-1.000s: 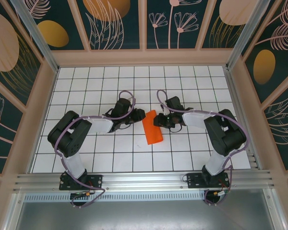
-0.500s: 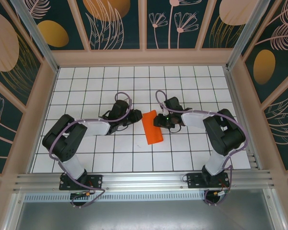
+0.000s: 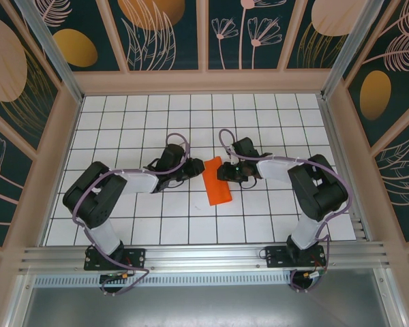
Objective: Fold a paper plane with a square sheet of paper (pick it up from the middle)
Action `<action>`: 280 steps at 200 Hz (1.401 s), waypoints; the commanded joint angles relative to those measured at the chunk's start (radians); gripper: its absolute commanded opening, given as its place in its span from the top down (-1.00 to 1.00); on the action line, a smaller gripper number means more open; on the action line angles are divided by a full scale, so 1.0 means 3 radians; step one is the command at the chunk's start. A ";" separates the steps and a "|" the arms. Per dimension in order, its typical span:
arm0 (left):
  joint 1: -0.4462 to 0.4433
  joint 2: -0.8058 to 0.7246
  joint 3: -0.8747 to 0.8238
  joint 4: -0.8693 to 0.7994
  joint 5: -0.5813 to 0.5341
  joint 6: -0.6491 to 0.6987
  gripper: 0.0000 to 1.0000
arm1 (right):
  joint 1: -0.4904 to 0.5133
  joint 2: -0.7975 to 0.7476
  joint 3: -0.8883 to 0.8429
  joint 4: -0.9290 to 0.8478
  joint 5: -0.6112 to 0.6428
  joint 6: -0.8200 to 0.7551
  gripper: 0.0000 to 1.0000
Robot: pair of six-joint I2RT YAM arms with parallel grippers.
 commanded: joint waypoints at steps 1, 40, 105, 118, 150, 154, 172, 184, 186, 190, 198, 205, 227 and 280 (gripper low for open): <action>-0.0019 0.0066 0.0080 0.0073 0.0058 -0.0044 0.41 | 0.0060 0.0225 -0.0047 -0.0169 0.0219 -0.0141 0.23; -0.0027 0.0088 0.0096 0.0103 0.0099 -0.0054 0.41 | 0.0072 0.0291 -0.0006 -0.0202 0.0235 -0.0204 0.22; -0.0062 0.0209 0.0179 0.0085 0.0175 -0.0046 0.42 | 0.0081 0.0341 0.0009 -0.0224 0.0281 -0.0218 0.22; -0.0073 0.0232 0.0207 0.0073 0.0178 -0.0046 0.43 | 0.0081 0.0346 0.0010 -0.0230 0.0291 -0.0226 0.22; -0.0083 0.0274 0.0237 0.0064 0.0200 -0.0038 0.43 | 0.0082 0.0360 0.0011 -0.0231 0.0281 -0.0239 0.23; -0.0086 0.0278 0.0242 0.0064 0.0201 -0.0040 0.43 | 0.0082 0.0358 0.0014 -0.0230 0.0280 -0.0246 0.23; -0.0088 0.0292 0.0251 0.0058 0.0201 -0.0036 0.43 | 0.0082 0.0364 0.0018 -0.0230 0.0283 -0.0242 0.23; -0.0088 0.0297 0.0253 0.0058 0.0201 -0.0041 0.43 | 0.0082 0.0370 0.0020 -0.0236 0.0286 -0.0237 0.23; -0.0088 0.0293 0.0252 0.0058 0.0203 -0.0037 0.43 | 0.0082 0.0375 0.0020 -0.0235 0.0286 -0.0237 0.23; -0.0085 0.0297 0.0254 0.0062 0.0208 -0.0037 0.43 | 0.0082 0.0377 0.0020 -0.0235 0.0283 -0.0236 0.23; -0.0088 0.0297 0.0252 0.0055 0.0205 -0.0040 0.43 | 0.0082 0.0373 0.0020 -0.0230 0.0281 -0.0236 0.23; -0.0088 0.0303 0.0253 0.0053 0.0206 -0.0036 0.43 | 0.0081 0.0378 0.0024 -0.0234 0.0281 -0.0236 0.23; -0.0094 0.0332 0.0265 0.0048 0.0224 -0.0038 0.44 | 0.0082 0.0383 0.0024 -0.0237 0.0281 -0.0237 0.23; -0.0126 0.0422 0.0371 -0.0089 0.0216 0.0012 0.47 | 0.0087 0.0399 0.0024 -0.0235 0.0286 -0.0242 0.23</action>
